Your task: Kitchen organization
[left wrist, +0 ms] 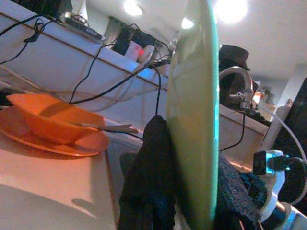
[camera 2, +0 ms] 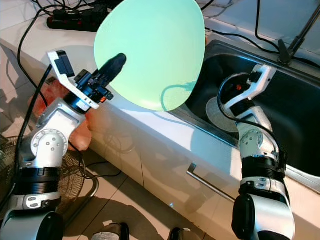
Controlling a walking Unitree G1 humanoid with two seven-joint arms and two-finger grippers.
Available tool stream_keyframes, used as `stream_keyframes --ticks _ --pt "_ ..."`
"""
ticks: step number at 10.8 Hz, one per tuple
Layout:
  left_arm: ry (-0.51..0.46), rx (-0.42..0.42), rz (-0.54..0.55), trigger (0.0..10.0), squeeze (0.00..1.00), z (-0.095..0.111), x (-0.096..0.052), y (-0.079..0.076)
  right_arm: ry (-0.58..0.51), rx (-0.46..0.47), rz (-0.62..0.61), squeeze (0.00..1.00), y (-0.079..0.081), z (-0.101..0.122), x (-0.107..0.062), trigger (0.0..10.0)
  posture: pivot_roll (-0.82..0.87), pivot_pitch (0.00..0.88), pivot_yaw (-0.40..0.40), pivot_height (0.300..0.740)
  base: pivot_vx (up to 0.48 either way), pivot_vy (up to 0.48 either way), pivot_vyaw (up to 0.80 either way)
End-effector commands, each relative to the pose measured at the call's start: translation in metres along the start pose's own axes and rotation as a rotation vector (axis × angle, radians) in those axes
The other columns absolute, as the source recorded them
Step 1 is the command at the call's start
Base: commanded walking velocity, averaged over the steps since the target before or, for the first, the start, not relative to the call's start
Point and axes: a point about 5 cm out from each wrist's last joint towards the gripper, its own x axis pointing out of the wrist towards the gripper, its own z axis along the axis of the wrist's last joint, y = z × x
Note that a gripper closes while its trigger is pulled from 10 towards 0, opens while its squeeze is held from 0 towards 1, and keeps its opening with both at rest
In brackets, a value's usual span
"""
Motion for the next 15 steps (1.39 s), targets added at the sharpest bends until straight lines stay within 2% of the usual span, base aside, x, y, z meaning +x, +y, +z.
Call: stream_keyframes --ticks 1,3,5,6,7,10,11,12,15 --pt "-0.042 0.005 -0.056 10.0 0.0 0.01 0.001 -0.007 -0.004 0.01 0.012 0.0 -0.004 0.004 -0.004 10.0 0.06 0.117 -0.026 0.74 0.0 0.0 0.0" --pt "-0.031 0.009 -0.076 10.0 0.0 0.012 -0.001 -0.007 0.007 0.06 0.097 0.0 -0.001 -0.002 -0.008 10.0 0.06 0.105 -0.026 0.74 0.0 0.0 0.0" --pt "-0.022 0.01 -0.085 10.0 0.0 0.012 -0.002 -0.008 -0.002 0.093 0.127 0.0 0.001 -0.004 -0.008 10.0 0.06 0.103 -0.025 0.74 0.0 0.0 0.0" --pt "-0.02 0.011 -0.088 10.0 0.0 0.013 -0.004 -0.008 -0.022 0.126 0.141 1.0 0.002 -0.003 -0.009 10.0 0.06 0.103 -0.025 0.74 0.0 0.0 0.0" --pt "-0.015 0.012 -0.087 10.0 0.0 0.013 -0.005 -0.007 -0.06 0.168 0.167 1.0 0.002 0.002 -0.01 10.0 0.06 0.103 -0.025 0.74 0.0 0.0 0.0" --pt "-0.015 0.011 -0.089 10.0 0.0 0.014 -0.006 -0.007 -0.052 0.165 0.174 1.0 0.002 0.001 -0.01 10.0 0.06 0.105 -0.027 0.74 0.0 0.0 0.0" --pt "-0.017 0.007 -0.091 10.0 0.0 0.014 -0.006 -0.007 -0.048 0.169 0.155 0.45 0.001 -0.002 -0.01 10.0 0.06 0.105 -0.027 0.74 0.0 0.0 0.0" --pt "-0.016 0.006 -0.093 10.0 0.0 0.014 -0.006 -0.008 -0.037 0.169 0.16 0.0 0.002 -0.004 -0.009 10.0 0.07 0.111 -0.031 0.74 0.0 0.0 0.0" --pt "-0.009 -0.013 -0.109 10.0 0.0 0.012 -0.006 -0.008 -0.021 0.176 0.176 0.0 0.005 -0.008 -0.008 10.0 0.07 0.116 -0.032 0.74 0.0 0.0 0.0"
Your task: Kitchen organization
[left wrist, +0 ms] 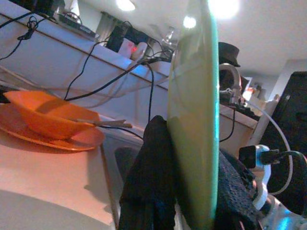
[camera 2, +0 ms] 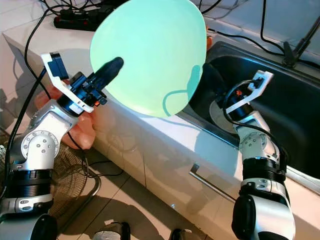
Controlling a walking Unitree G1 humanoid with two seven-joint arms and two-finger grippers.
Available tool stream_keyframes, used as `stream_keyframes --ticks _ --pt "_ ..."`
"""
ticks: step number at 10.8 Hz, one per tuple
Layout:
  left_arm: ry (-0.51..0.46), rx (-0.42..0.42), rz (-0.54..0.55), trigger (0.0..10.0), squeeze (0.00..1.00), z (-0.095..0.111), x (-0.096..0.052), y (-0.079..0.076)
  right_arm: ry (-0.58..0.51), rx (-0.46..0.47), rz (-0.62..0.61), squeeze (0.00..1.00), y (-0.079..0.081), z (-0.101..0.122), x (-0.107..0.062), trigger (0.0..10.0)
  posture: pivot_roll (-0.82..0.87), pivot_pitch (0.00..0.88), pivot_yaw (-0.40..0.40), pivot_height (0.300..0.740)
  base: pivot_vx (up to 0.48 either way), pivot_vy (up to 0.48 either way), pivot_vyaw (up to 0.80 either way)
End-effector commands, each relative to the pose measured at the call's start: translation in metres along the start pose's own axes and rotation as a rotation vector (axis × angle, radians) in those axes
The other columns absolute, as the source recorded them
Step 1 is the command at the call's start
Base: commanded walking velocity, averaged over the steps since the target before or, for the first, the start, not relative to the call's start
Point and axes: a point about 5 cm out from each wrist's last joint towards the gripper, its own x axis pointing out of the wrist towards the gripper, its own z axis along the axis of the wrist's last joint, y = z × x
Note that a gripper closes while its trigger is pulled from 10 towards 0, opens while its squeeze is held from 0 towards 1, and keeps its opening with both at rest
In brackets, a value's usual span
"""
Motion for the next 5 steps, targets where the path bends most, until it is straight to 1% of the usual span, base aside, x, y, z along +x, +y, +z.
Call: stream_keyframes --ticks 1,2,5 --pt "-0.032 0.009 -0.067 10.0 0.0 0.008 0.004 -0.008 0.006 0.02 0.014 0.0 0.0 -0.003 -0.003 10.0 0.07 0.116 -0.032 0.74 0.0 0.0 0.0" --pt "-0.032 0.0 -0.086 10.0 0.0 0.008 0.008 -0.01 0.009 0.036 0.055 0.0 0.005 -0.004 -0.003 10.0 0.06 0.121 -0.03 0.74 0.0 0.0 0.0" --pt "-0.027 -0.013 -0.106 10.0 0.0 0.005 0.014 -0.013 0.015 0.05 0.095 0.0 0.01 -0.008 -0.002 10.0 0.06 0.121 -0.03 0.74 0.0 0.0 0.0"
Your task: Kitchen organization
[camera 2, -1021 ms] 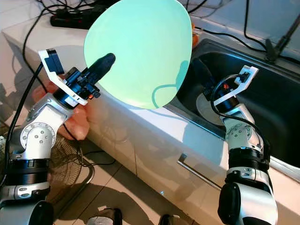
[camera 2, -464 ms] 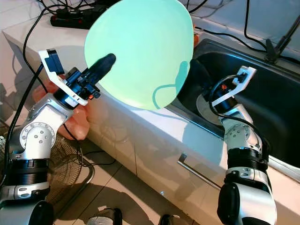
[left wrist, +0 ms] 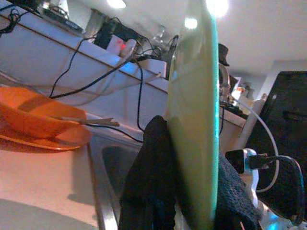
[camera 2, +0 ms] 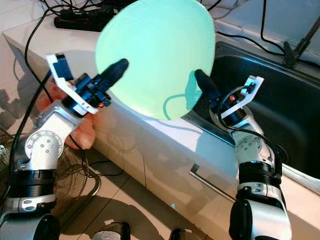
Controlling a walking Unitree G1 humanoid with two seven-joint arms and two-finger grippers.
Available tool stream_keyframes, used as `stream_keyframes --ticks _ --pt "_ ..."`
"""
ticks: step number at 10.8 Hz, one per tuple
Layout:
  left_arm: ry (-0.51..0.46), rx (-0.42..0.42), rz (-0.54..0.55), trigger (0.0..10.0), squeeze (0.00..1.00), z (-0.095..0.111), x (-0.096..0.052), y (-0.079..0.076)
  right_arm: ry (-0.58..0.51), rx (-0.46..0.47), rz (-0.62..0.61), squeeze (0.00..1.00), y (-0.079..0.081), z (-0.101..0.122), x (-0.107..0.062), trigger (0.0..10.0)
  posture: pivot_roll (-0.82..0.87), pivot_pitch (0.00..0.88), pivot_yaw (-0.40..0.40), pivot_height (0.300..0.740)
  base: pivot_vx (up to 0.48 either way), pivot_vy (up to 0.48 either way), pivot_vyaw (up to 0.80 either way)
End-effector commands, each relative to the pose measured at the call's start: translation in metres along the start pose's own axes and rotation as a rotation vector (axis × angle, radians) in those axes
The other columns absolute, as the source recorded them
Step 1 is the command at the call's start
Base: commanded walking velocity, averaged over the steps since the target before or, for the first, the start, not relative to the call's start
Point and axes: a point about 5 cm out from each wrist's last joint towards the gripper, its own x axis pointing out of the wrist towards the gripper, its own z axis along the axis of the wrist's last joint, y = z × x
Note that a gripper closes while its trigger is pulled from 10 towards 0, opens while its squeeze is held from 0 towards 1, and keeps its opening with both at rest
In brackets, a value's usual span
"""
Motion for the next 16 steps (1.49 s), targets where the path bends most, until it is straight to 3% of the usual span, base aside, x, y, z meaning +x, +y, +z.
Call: stream_keyframes --ticks 1,4,5,6,13,14,16 --pt "-0.031 0.008 -0.068 10.0 0.0 0.01 0.01 -0.007 -0.013 -0.002 0.033 0.0 0.003 0.003 0.0 10.0 0.06 0.124 -0.027 0.74 0.0 0.0 0.0" --pt "-0.029 -0.009 -0.073 10.0 0.0 0.005 0.013 -0.009 -0.019 0.002 0.031 0.0 0.004 0.002 0.001 9.3 0.06 0.123 -0.027 0.74 0.0 0.0 0.0" --pt "-0.027 -0.015 -0.071 10.0 0.0 0.004 0.013 -0.01 -0.021 0.004 0.03 0.0 0.004 0.002 0.001 3.2 0.06 0.12 -0.027 0.74 0.0 0.0 0.0" --pt "-0.027 -0.018 -0.068 10.0 0.0 0.003 0.013 -0.009 -0.025 0.008 0.037 0.0 0.005 0.003 0.001 0.0 0.06 0.12 -0.027 0.74 0.0 0.0 0.0" --pt "-0.037 0.008 0.025 10.0 0.0 -0.005 0.013 0.0 -0.057 0.042 0.041 0.0 0.006 0.004 0.0 0.0 0.06 0.123 -0.027 0.74 0.0 0.0 0.0" --pt "-0.039 -0.008 0.044 10.0 1.0 -0.006 0.013 0.002 -0.063 0.05 0.049 0.0 0.007 0.005 0.0 0.0 0.06 0.123 -0.027 0.74 0.0 0.0 0.0" --pt "-0.037 -0.014 0.047 10.0 1.0 -0.008 0.014 0.003 -0.074 0.063 0.049 0.0 0.007 0.006 0.0 0.0 0.06 0.119 -0.026 0.74 0.0 0.0 0.0"
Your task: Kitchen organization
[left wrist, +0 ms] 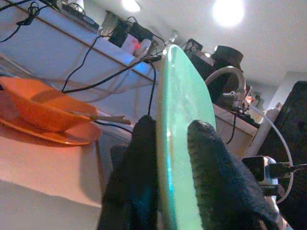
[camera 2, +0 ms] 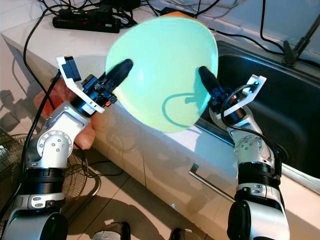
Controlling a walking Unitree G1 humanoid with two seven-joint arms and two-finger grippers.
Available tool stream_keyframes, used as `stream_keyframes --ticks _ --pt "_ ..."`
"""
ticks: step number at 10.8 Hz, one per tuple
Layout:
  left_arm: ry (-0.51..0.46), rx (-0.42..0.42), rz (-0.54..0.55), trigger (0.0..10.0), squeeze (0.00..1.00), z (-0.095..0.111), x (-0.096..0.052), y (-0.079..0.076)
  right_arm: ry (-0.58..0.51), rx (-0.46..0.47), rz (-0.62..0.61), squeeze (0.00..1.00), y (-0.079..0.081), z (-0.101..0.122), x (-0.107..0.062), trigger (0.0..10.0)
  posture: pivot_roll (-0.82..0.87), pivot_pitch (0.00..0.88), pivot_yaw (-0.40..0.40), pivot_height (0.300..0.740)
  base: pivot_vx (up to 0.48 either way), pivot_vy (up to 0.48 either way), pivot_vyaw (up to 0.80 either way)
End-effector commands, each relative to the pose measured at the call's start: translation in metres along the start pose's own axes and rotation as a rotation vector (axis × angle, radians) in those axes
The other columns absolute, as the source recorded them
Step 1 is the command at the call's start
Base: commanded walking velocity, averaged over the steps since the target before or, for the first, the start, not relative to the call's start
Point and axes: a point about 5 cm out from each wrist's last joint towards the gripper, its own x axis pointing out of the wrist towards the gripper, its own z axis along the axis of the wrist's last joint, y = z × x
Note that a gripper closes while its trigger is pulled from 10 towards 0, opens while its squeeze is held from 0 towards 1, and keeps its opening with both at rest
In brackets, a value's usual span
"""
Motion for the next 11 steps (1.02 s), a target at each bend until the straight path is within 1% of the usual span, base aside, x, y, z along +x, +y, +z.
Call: stream_keyframes --ticks 1,4,5,6,7,9,10,11 --pt "-0.009 0.018 -0.022 10.0 1.0 0.003 0.007 -0.004 -0.031 -0.005 0.02 0.0 0.003 0.006 -0.001 0.0 0.06 0.117 -0.025 0.74 0.0 0.0 0.0" --pt "-0.034 0.016 0.033 10.0 1.0 0.007 0.007 0.003 -0.044 0.009 0.015 0.0 0.003 0.007 -0.002 0.0 0.06 0.116 -0.025 0.74 0.0 0.0 0.0" --pt "-0.044 0.022 0.056 10.0 0.84 0.008 0.006 0.006 -0.047 0.01 0.007 0.0 0.002 0.008 -0.002 0.0 0.06 0.116 -0.025 0.74 0.0 0.0 0.0" --pt "-0.052 0.027 0.075 10.0 0.84 0.009 0.006 0.008 -0.05 0.011 0.0 0.0 0.002 0.008 -0.002 0.0 0.06 0.116 -0.025 0.74 0.0 0.0 0.0" --pt "-0.063 0.026 0.085 10.0 0.0 0.01 0.005 0.009 -0.067 0.013 -0.022 0.0 0.0 0.01 -0.002 0.0 0.06 0.117 -0.027 0.74 0.0 0.0 0.0" --pt "-0.071 0.023 0.098 10.0 0.0 0.01 0.004 0.01 -0.138 0.041 -0.078 0.0 -0.005 0.019 -0.002 0.0 0.06 0.117 -0.027 0.74 0.0 0.0 0.0" --pt "-0.08 0.018 0.106 10.0 0.0 0.01 0.003 0.011 -0.177 0.054 -0.126 0.0 -0.01 0.025 -0.003 0.0 0.06 0.117 -0.027 0.74 0.0 0.0 0.0" --pt "-0.085 0.016 0.116 10.0 0.0 0.01 0.003 0.012 -0.193 0.057 -0.166 0.0 -0.014 0.027 -0.003 0.0 0.06 0.117 -0.027 0.74 0.0 0.0 0.0"
